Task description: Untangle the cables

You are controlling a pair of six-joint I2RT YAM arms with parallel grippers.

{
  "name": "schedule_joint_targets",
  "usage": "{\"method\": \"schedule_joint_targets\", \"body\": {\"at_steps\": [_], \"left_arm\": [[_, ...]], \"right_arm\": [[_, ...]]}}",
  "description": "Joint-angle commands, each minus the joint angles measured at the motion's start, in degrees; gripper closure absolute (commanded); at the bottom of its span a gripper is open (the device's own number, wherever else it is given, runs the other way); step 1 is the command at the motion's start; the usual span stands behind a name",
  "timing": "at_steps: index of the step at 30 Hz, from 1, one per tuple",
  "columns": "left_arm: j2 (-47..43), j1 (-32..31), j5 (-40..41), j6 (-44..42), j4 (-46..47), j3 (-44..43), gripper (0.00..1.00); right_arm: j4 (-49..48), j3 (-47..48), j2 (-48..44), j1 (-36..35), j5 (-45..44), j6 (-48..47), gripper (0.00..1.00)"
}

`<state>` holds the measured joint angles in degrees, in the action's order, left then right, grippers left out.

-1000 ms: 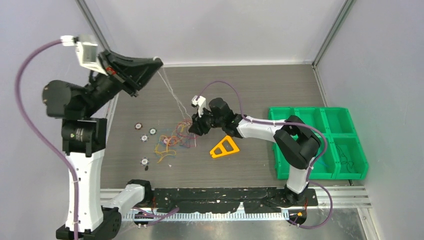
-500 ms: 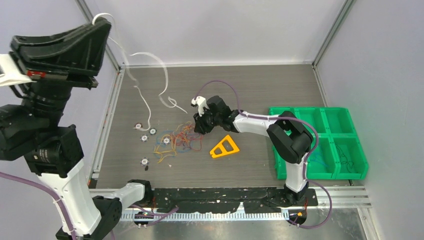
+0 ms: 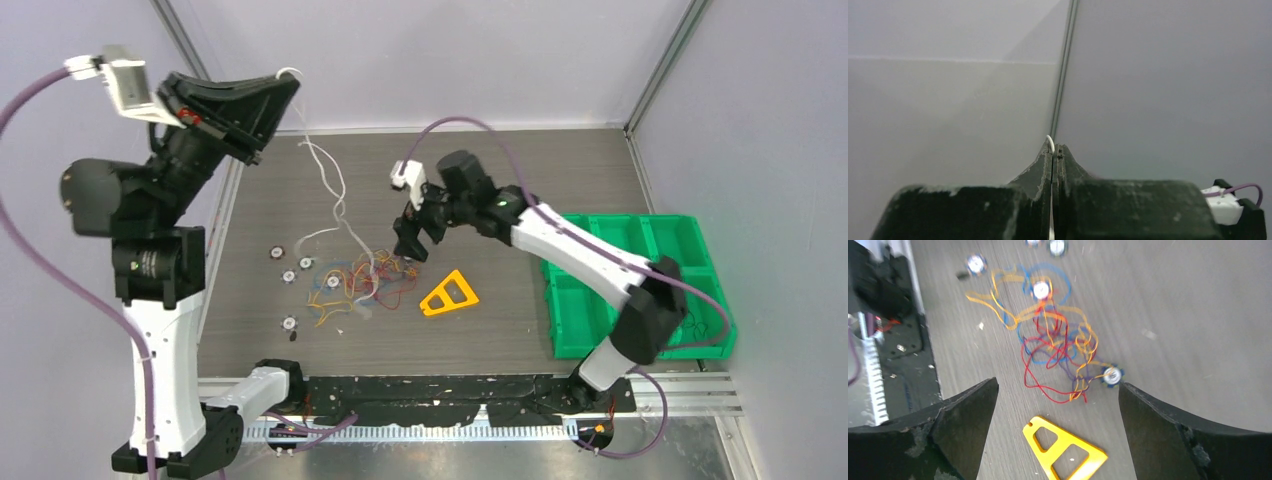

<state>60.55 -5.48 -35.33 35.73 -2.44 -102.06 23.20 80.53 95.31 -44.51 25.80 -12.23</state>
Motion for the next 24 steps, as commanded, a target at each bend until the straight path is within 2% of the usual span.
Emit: {"method": "schedule_joint_targets", "body": {"at_steps": [1,4,7,13,19,24], "left_arm": [[-2.13,0.21,-4.06,2.17,1.42,6.36,1.0],[-2.52,-0.09,-5.01,3.35,2.05,10.9,1.0],[-1.92,-1.08,-5.41,4.38,2.09,12.75,1.0],[0.12,-3.36,-5.16,6.46,4.03,14.56,1.0],[1.35,-5.13,-7.83,6.85,4.62,14.82,1.0],[0.96,-5.16,-10.91,8.55,6.59,15.48,1.0]], "right_arm": [[10.46,7.18,-12.6,1.09,0.39,-8.16,0.04],[11.96,11.67,-15.89,1.89,-0.21,-8.51,0.05],[11.9,16.15,-15.41,2.06,0.23,-6.97,0.05],[3.57,26.9,-9.35,0.99,-1.14,2.36,0.05],[-1.9,37.64,-2.4,-4.09,-1.13,1.28,0.05],[-3.97,40.43,1.07,-8.46,-2.06,-0.11,0.05]]}}
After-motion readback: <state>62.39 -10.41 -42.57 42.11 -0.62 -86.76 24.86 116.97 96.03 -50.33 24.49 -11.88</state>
